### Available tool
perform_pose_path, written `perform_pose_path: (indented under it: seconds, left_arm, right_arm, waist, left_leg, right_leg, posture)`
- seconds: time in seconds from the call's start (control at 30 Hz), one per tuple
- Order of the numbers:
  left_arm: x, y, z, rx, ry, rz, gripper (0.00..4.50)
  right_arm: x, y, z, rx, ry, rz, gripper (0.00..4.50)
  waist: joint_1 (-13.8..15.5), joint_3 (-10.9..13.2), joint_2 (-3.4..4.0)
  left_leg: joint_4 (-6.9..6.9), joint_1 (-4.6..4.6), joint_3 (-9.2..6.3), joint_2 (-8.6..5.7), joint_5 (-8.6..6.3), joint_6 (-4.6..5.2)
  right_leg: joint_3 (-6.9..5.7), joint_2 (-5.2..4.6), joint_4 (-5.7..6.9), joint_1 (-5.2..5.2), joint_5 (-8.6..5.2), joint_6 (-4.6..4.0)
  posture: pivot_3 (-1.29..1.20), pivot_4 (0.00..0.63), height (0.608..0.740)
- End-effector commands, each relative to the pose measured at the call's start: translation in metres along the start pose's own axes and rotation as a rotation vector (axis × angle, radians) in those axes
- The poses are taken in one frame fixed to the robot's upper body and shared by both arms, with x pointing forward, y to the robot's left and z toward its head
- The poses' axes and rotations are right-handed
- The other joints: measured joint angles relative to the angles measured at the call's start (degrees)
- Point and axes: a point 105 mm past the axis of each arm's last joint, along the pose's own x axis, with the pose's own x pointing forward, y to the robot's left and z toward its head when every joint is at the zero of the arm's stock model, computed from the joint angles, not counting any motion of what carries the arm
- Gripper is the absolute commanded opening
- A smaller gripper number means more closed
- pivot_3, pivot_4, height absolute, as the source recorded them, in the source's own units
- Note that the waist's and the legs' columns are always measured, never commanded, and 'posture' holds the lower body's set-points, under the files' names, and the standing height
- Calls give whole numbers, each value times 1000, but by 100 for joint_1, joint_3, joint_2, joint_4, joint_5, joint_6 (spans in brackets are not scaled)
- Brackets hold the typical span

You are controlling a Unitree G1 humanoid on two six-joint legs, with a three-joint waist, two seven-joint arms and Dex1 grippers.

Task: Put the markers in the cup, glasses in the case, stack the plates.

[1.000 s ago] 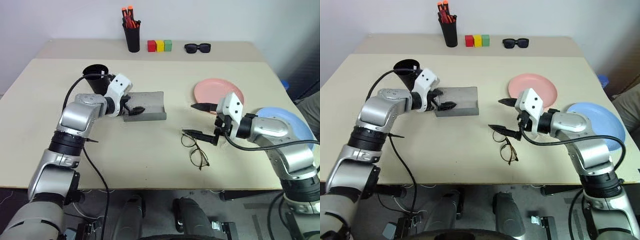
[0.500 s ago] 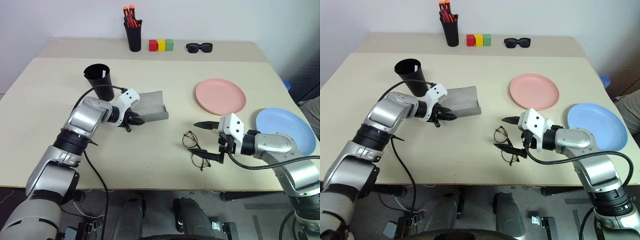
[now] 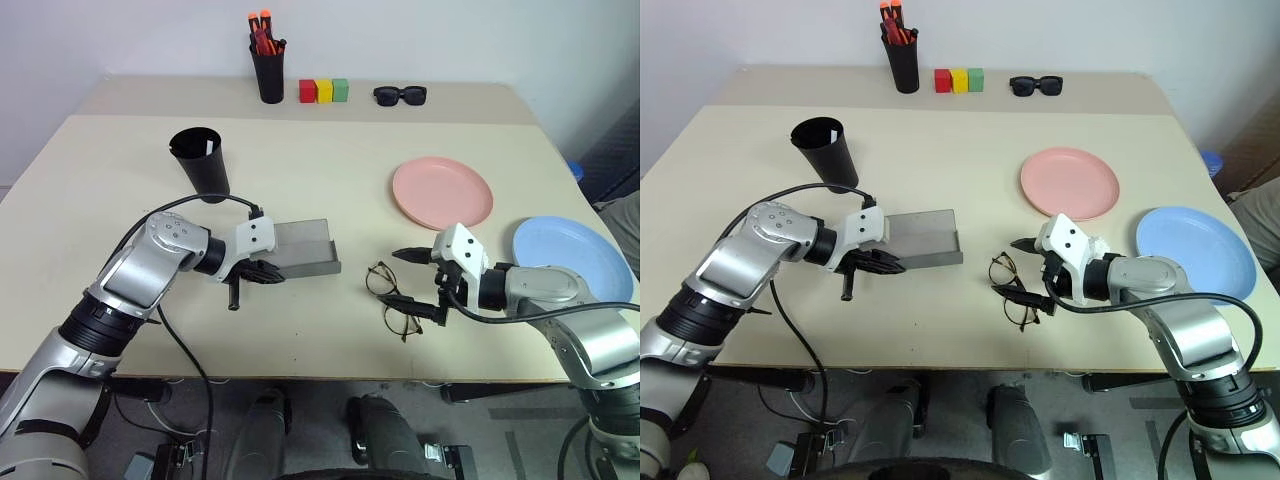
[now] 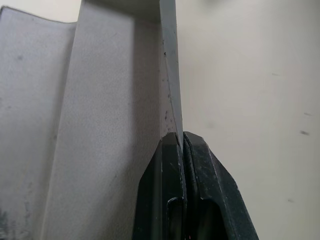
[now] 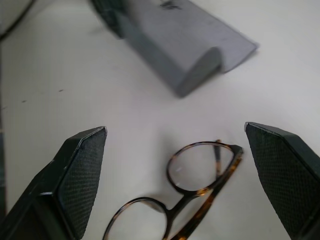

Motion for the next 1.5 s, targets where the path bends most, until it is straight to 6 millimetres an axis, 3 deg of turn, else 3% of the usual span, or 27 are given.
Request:
perform_pose_path:
  seconds: [0.03,0.13,0.3,0.47,0.7,0.8,1.03,1.3,1.43,1.5]
  left_arm:
    - [-3,-4,0,60,26,-21,50]
    - [-2,-4,1,63,10,-19,877]
    - [-5,4,15,72,-76,52,3348]
    - [-23,6,30,62,-226,124,3348]
    - [-43,-22,18,100,-311,192,3348]
    - [-45,-36,9,60,-336,209,3410]
    - [-45,-54,-1,7,-341,271,3410]
    - [-46,-57,-19,-84,-335,386,3410]
    - [-57,-53,-41,-203,-341,491,3410]
    - [-60,-54,-49,-233,-339,505,3410]
  right_arm:
    - [-5,-2,7,43,-30,-23,4500]
    - [-8,-6,2,108,2,-65,4500]
    - [-14,-1,-1,178,49,-60,4500]
    - [-14,2,-7,251,95,-74,4500]
    - [-12,2,-16,328,140,-95,4500]
    - [-9,2,-21,355,158,-99,3668]
    - [-5,0,-29,402,195,-101,42]
    - [-6,2,-8,268,169,-64,42]
    - [-1,24,50,-56,49,98,42]
    - [9,25,68,-177,23,126,42]
  waist:
    - [-5,0,0]
    - [-3,0,0]
    - [0,0,0]
    - [-23,0,0]
    - [-18,-1,2]
    - [-13,-1,2]
    - [-7,-2,1]
    - [-14,-5,1]
    - [-42,1,10]
    - [-47,-1,8]
  left_leg:
    - [0,-1,5,0,0,3]
    - [0,-4,22,3,-5,16]
    - [1,-11,51,7,-9,25]
    - [7,-10,60,18,-12,29]
    - [4,-1,81,34,-16,34]
    - [7,-1,103,40,-18,37]
    - [8,-2,150,47,-29,54]
    - [7,-1,185,62,-36,66]
    - [7,0,209,81,-40,71]
    - [7,9,244,104,-43,73]
  right_leg:
    - [0,-1,-5,0,0,0]
    - [0,-4,-14,-1,-1,1]
    - [-1,2,-23,-1,-1,5]
    - [2,22,-23,0,-1,6]
    - [14,32,-22,-1,-1,5]
    - [15,18,-25,2,-1,5]
    - [1,-45,-43,4,1,3]
    - [1,-40,-54,-1,1,3]
    - [0,-45,-53,-15,3,0]
    - [-12,-41,-54,-19,10,-9]
  posture:
    - [0,150,740]
    - [0,150,740]
    - [0,150,740]
    - [0,150,740]
    - [0,150,740]
    - [0,150,740]
    - [0,150,740]
    - [0,150,740]
    - [0,150,740]
    - [0,150,740]
